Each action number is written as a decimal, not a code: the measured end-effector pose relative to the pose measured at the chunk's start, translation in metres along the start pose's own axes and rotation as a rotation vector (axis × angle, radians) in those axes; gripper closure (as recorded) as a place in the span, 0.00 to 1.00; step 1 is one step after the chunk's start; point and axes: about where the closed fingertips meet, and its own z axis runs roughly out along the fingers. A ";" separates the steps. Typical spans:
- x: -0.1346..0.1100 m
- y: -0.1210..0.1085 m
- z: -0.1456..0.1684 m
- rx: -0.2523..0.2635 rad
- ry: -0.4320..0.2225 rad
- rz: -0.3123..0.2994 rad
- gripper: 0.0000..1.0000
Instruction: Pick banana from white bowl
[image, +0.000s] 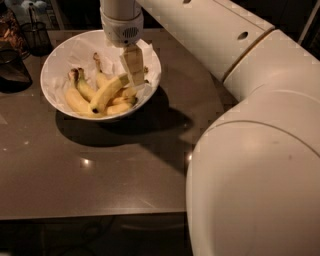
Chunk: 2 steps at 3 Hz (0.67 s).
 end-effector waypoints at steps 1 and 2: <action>-0.007 -0.004 0.009 -0.016 0.000 -0.020 0.15; -0.014 -0.008 0.015 -0.026 -0.001 -0.033 0.32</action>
Offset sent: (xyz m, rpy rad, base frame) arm -0.0094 0.0131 -0.0164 -0.0764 0.0815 0.0391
